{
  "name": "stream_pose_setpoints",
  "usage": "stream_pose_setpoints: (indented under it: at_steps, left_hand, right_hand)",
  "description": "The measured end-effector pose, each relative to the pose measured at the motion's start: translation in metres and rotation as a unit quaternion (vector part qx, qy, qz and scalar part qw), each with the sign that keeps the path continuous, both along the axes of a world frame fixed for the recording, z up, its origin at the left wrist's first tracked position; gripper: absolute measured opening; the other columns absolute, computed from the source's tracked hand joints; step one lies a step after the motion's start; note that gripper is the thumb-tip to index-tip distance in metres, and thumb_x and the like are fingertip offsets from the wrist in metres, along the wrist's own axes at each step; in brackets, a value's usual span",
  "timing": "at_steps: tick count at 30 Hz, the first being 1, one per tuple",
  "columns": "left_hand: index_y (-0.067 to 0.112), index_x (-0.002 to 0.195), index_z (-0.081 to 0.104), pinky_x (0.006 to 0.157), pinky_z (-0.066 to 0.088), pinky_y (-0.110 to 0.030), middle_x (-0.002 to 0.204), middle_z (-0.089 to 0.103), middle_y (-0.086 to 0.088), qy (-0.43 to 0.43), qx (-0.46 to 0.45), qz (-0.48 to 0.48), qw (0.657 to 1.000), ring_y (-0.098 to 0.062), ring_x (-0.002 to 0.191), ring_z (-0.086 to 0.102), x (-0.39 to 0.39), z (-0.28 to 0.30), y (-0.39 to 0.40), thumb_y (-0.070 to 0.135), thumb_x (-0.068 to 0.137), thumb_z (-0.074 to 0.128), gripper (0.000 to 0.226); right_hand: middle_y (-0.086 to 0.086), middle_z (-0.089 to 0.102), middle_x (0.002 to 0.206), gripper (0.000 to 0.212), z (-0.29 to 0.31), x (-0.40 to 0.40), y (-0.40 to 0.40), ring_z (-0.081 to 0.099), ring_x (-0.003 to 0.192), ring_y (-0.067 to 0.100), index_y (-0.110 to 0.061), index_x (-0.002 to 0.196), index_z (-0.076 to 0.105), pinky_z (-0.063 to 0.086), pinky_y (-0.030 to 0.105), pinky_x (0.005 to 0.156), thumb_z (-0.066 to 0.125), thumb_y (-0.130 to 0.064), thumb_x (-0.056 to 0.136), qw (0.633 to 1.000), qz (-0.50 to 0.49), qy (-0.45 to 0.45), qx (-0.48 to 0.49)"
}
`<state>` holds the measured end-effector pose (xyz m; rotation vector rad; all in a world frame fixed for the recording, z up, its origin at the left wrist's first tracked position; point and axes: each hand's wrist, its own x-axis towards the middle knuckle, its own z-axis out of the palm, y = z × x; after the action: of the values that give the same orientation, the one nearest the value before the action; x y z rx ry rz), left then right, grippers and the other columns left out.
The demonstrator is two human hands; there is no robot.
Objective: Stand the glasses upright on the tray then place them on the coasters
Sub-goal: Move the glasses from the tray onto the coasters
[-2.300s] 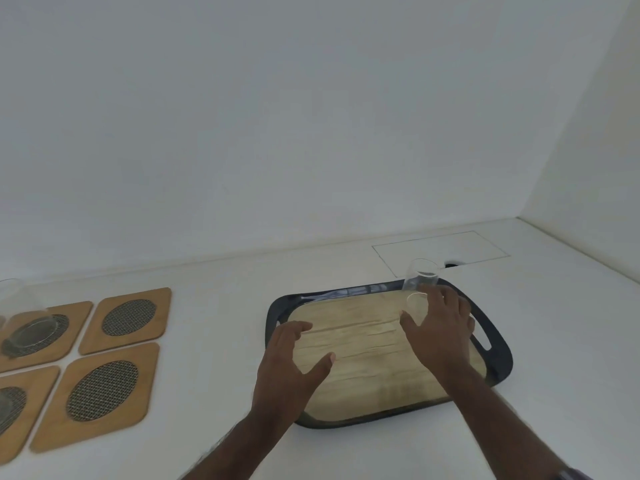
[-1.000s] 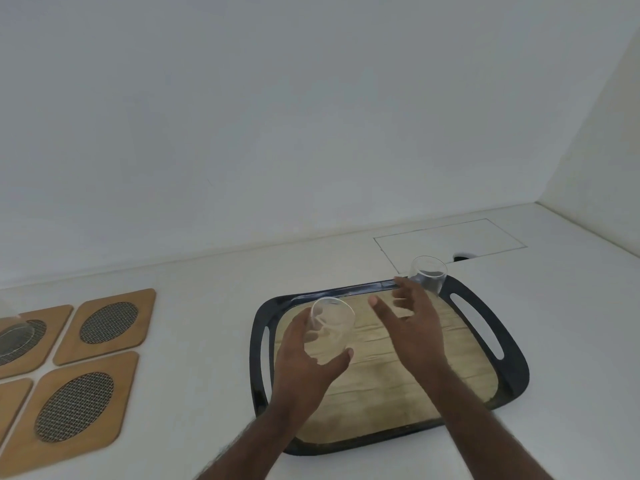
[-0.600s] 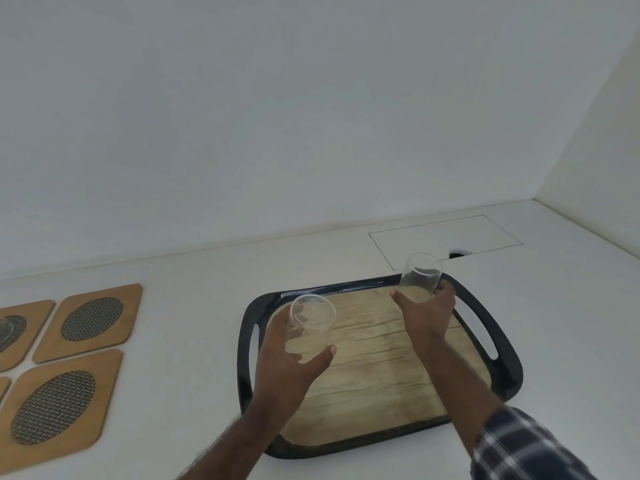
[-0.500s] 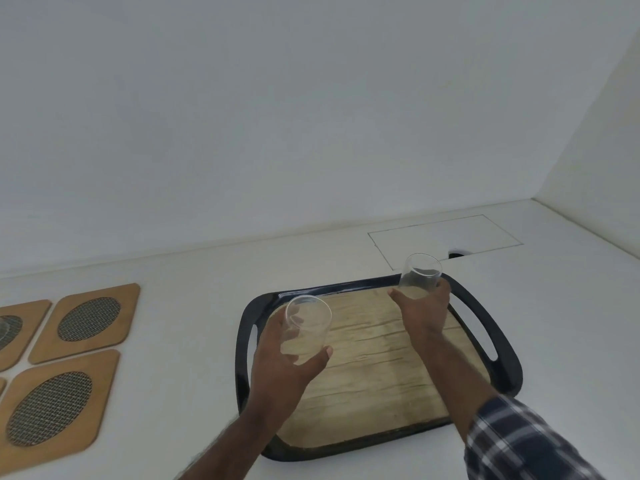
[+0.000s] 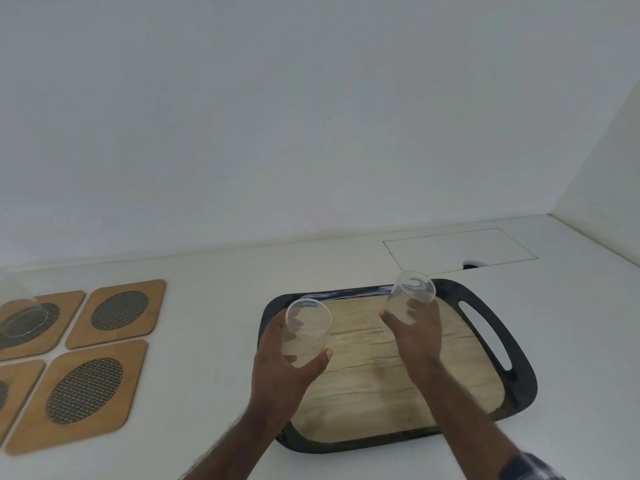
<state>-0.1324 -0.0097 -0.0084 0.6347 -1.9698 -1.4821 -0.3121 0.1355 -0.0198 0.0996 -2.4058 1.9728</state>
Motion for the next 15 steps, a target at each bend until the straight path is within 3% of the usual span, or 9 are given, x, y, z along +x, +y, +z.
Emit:
stream_pose_setpoints:
  at_steps: [4, 9, 15]
  left_hand:
    - [0.042, 0.125, 0.053, 0.093, 0.054, -0.034, 0.125, 0.059, 0.016, 0.013, 0.008, 0.017, 1.000, -0.006, 0.116, 0.058, 0.019, 0.005, -0.006, 0.033, 0.057, 0.089, 0.077]
    - [0.048, 0.123, 0.049, 0.092, 0.038, -0.006, 0.125, 0.059, 0.020, 0.015, -0.032, 0.071, 0.997, 0.010, 0.116, 0.049, 0.054, 0.015, -0.020, 0.025, 0.064, 0.091, 0.076]
    - [0.047, 0.122, 0.052, 0.097, 0.048, -0.032, 0.121, 0.060, 0.020, -0.001, -0.056, 0.152, 0.987, -0.005, 0.113, 0.052, 0.099, 0.017, -0.052, 0.034, 0.060, 0.090, 0.074]
  right_hand:
    - [0.002, 0.059, 0.112, 0.058, 0.017, 0.040, -0.011, 0.056, 0.108, 0.019, -0.025, 0.108, 0.050, 0.047, 0.039, 0.093, 0.088, -0.018, 0.065, 0.998, 0.054, 0.011, -0.018]
    - [-0.003, 0.062, 0.107, 0.062, 0.032, 0.083, -0.034, 0.058, 0.106, 0.019, -0.027, 0.110, 0.053, 0.048, 0.037, 0.090, 0.090, -0.020, 0.061, 0.992, 0.120, 0.041, -0.012]
    - [-0.006, 0.065, 0.101, 0.062, 0.045, 0.123, -0.074, 0.064, 0.094, 0.017, -0.032, 0.108, 0.056, 0.056, 0.046, 0.085, 0.090, -0.015, 0.059, 0.981, 0.181, 0.057, -0.044]
